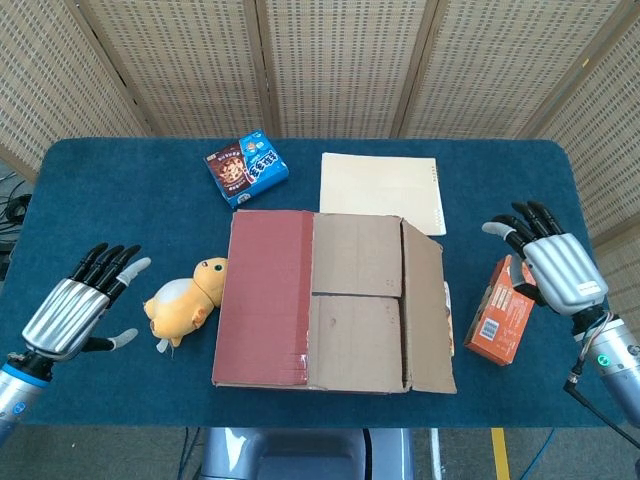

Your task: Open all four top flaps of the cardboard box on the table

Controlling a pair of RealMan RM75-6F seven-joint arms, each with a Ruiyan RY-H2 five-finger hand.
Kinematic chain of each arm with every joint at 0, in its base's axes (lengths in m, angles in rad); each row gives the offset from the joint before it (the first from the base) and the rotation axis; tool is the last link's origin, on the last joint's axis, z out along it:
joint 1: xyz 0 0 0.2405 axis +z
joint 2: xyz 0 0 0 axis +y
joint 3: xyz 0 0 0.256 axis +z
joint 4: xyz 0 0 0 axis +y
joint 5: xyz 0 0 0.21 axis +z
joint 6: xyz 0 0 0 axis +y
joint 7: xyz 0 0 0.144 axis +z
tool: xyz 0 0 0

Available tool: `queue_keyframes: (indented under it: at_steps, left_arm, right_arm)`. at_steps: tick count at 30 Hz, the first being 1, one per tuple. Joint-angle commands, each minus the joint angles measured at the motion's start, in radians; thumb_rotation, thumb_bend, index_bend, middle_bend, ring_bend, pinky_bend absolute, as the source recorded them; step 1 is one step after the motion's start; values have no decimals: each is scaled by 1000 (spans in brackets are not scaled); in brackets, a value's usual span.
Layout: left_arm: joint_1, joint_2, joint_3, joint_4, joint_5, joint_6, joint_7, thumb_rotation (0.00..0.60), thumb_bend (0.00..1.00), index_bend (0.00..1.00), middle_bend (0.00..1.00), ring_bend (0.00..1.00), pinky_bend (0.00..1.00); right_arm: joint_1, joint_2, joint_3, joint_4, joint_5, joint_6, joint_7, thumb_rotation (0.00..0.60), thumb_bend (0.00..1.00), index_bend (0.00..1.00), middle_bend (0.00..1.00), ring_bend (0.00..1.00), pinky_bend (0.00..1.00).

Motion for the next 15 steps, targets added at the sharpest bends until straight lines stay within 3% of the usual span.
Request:
queue_keyframes:
  at_steps: [1,15]
  left_arm:
    - [-58,33,-19,-21,51,-50,-20,513,225,64,0,0,0]
    - [-321,102,-66,-63,145,-319,-151,513,248,65,0,0,0]
  right_arm:
    - [-41,-41,-10,5,20,63,-98,600,818,167,156,0,0]
    - [-183,-149,-35,10,49,261,-246,600,796,141,135,0,0]
